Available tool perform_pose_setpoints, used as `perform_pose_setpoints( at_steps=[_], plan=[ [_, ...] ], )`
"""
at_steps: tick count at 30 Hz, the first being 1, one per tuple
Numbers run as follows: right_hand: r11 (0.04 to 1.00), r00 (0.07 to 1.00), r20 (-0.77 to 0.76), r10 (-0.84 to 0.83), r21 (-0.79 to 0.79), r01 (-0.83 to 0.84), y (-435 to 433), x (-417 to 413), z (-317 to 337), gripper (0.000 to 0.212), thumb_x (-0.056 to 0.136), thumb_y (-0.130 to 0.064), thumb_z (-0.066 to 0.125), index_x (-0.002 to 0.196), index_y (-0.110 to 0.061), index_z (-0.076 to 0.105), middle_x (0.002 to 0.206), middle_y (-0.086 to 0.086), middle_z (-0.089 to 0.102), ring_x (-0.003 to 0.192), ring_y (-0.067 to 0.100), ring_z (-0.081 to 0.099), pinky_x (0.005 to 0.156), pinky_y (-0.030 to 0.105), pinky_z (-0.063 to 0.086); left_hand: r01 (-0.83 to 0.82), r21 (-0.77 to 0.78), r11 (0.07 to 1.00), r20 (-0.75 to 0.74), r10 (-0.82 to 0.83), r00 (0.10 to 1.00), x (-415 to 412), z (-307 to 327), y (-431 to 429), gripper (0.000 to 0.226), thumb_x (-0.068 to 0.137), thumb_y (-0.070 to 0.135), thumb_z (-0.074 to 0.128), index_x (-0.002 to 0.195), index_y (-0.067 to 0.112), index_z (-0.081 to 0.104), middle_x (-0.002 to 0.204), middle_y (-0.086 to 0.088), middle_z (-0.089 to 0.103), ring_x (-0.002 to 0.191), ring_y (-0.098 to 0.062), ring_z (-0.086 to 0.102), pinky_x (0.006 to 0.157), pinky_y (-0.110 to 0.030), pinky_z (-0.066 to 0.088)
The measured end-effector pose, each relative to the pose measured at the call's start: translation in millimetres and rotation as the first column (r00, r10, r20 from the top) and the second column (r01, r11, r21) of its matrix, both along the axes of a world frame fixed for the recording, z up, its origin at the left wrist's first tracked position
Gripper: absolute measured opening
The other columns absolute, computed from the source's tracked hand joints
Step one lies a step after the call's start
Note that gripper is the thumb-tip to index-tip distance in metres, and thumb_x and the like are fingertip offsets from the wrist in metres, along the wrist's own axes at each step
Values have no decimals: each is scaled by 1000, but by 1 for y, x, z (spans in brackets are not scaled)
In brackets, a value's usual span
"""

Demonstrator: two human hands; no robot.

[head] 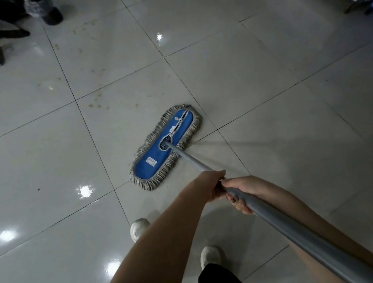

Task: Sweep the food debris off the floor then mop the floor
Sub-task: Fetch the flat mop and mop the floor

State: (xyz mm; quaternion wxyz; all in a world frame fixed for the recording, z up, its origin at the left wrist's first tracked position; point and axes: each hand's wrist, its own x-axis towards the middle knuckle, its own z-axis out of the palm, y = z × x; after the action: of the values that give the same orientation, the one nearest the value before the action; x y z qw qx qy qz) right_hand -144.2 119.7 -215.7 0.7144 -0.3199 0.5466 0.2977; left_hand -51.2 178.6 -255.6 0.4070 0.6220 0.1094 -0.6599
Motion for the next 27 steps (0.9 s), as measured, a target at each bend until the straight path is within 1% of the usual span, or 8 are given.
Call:
perform_pose_setpoints(
  at_steps=[3, 7, 11, 14, 18, 22, 25, 27],
  plan=[
    [999, 999, 27, 42, -11, -42, -13, 27, 0, 45, 97, -43, 43, 67, -9, 42, 35, -1, 44, 21, 7, 40, 26, 10, 32, -21, 3, 1000, 40, 20, 999, 25, -1, -13, 31, 96, 19, 50, 70, 5, 46, 46, -6, 54, 26, -9, 52, 33, -15, 45],
    [998, 997, 56, 54, -19, -53, -31, 69, -5, 43, 97, -42, 42, 71, -9, 43, 34, -2, 45, 21, 6, 41, 26, 11, 33, -33, 7, 999, 40, 33, 999, 66, -8, -29, 31, 95, 23, 53, 71, 5, 46, 49, -6, 56, 30, -10, 54, 36, -17, 47],
    [996, 995, 56, 80, -44, -77, -51, 118, -11, 42, 97, -44, 42, 75, -8, 43, 33, 0, 43, 20, 8, 40, 26, 11, 33, -53, -1, 999, 67, 53, 996, 111, -16, -47, 31, 94, 25, 54, 72, 6, 48, 63, -7, 53, 31, -10, 54, 36, -17, 47],
    [992, 993, 81, 84, -98, -76, -61, 155, -15, 43, 97, -43, 42, 71, -9, 41, 31, 0, 40, 19, 8, 37, 26, 9, 31, -79, -11, 997, 66, 79, 995, 147, -21, -58, 30, 94, 26, 54, 72, 6, 47, 63, -7, 52, 30, -10, 53, 34, -16, 46],
    [990, 988, 111, 110, -97, -100, -80, 212, -17, 45, 99, -43, 37, 69, -10, 39, 29, 0, 39, 18, 8, 37, 26, 9, 31, -91, 4, 996, 49, 91, 995, 205, -25, -75, 30, 93, 26, 56, 72, 6, 49, 63, -8, 54, 32, -11, 55, 35, -18, 47],
    [988, 988, 78, 130, -99, -122, -106, 277, -16, 46, 97, -47, 38, 71, -9, 40, 30, -1, 39, 19, 7, 36, 27, 9, 31, -115, 1, 993, 39, 115, 993, 269, -24, -99, 29, 92, 25, 58, 73, 4, 51, 63, -9, 56, 31, -12, 56, 33, -17, 46],
    [985, 987, 43, 152, -92, -147, -124, 329, -16, 50, 96, -50, 39, 66, -10, 38, 32, -1, 40, 19, 7, 36, 27, 9, 29, -148, 23, 989, 63, 146, 987, 320, -22, -116, 29, 91, 25, 60, 73, 4, 52, 51, -7, 59, 30, -12, 56, 34, -17, 47],
    [984, 987, 42, 156, -89, -152, -132, 364, -15, 49, 96, -49, 38, 66, -10, 38, 31, -1, 39, 19, 7, 36, 27, 9, 30, -177, 33, 984, 70, 174, 982, 354, -22, -124, 28, 90, 26, 61, 74, 4, 53, 54, -7, 60, 31, -11, 56, 34, -17, 47]
  ],
)
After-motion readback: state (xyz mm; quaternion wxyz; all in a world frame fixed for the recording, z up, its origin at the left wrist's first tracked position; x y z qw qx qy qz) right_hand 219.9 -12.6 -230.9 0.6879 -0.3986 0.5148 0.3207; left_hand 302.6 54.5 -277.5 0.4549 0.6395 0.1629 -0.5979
